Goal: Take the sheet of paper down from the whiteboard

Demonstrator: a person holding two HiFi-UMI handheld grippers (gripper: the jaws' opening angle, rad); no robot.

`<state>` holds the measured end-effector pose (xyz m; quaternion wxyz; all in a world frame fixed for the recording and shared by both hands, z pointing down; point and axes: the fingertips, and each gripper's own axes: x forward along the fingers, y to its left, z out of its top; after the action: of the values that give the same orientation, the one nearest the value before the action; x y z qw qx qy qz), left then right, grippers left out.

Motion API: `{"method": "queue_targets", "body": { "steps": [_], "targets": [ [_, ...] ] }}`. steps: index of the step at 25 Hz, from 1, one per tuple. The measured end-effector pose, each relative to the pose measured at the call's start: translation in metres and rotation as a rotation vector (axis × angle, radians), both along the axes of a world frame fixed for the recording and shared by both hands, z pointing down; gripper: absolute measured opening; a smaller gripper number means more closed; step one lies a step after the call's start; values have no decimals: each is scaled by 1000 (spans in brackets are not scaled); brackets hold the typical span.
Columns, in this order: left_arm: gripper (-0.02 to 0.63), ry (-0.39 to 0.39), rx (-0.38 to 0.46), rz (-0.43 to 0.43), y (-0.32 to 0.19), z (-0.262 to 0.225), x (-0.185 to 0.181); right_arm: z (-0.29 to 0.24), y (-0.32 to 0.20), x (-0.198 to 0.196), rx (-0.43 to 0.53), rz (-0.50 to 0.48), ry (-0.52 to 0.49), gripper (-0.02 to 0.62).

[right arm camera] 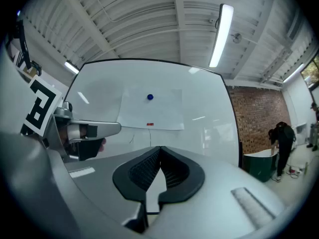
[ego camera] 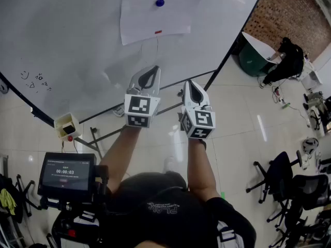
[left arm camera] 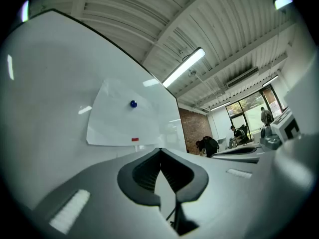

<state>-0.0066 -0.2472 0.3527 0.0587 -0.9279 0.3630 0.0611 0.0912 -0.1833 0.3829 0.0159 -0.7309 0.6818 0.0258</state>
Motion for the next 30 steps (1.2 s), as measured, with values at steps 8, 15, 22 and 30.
{"method": "queue_targets", "body": {
  "steps": [8,15,22,30],
  "targets": [
    [2,45,62,-75,-36,-56,54,-36,-52,63,44,-130,20,14],
    [2,101,188,-259,-72,-111,53,-101,-97,76,145,-283,69,45],
    [10,51,272,-425,-93,-148,48,-157,-135,96,218,-370,125,109],
    [140,-12,265,-541,-134,-152,66,-170,-185,129,229,-413,153,166]
  ]
}}
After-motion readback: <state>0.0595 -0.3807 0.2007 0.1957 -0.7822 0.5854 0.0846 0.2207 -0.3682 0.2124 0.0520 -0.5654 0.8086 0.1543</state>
